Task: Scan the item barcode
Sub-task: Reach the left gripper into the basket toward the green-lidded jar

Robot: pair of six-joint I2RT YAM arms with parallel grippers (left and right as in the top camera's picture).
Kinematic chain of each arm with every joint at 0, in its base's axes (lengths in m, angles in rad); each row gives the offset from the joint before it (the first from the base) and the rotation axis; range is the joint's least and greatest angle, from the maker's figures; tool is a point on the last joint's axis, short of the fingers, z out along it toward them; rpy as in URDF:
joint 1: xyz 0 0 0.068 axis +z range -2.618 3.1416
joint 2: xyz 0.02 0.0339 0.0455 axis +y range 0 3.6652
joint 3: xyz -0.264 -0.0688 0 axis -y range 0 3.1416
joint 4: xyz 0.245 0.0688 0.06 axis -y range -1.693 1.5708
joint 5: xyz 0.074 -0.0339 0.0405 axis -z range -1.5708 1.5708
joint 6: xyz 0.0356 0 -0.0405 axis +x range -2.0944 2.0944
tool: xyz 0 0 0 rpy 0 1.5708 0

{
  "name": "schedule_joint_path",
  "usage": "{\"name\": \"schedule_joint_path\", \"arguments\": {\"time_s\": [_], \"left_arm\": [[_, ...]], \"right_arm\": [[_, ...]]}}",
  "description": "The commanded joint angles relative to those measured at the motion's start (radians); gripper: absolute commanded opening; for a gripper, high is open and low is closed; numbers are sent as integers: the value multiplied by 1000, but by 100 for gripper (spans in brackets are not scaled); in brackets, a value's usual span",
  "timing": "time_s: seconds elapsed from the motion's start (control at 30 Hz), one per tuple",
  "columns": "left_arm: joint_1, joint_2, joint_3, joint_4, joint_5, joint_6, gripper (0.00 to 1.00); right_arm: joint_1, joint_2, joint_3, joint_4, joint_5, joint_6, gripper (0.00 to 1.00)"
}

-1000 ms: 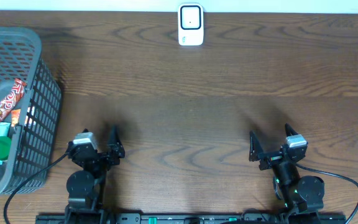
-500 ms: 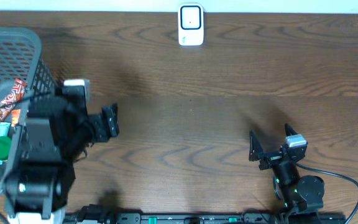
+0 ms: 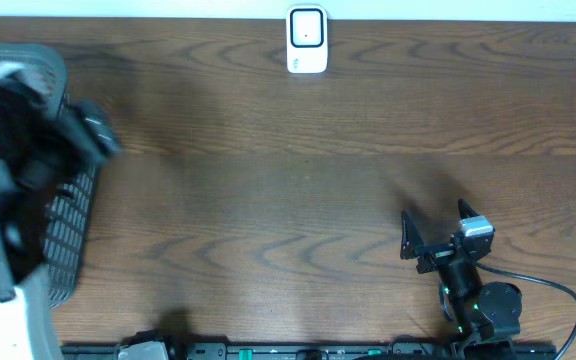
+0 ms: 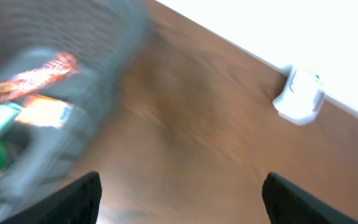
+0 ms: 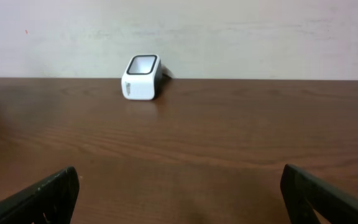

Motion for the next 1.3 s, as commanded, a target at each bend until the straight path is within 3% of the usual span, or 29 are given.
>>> {"name": "schedule_joint_path", "arguments": {"time_s": [0.0, 0.2, 0.37, 0.5, 0.77, 1.0, 1.27], "left_arm": [[223, 106, 149, -76, -77, -154, 83], [542, 215, 145, -139, -82, -294, 83], [680, 319, 89, -142, -95, -348, 83], [697, 378, -40, -103, -217, -412, 83], [698, 381, -259, 60, -253, -406, 84], [698, 398, -295, 112, -269, -376, 90], [698, 544, -295, 115, -284, -372, 93]], "right_arm": [[5, -5, -1, -2, 2, 12, 99], [5, -5, -1, -3, 2, 12, 99], [5, -5, -1, -3, 2, 12, 99], [5, -5, -1, -3, 2, 12, 99], [5, -5, -1, -3, 2, 12, 99], [5, -5, -1, -2, 2, 12, 99], [5, -5, -1, -3, 2, 12, 99]]}}
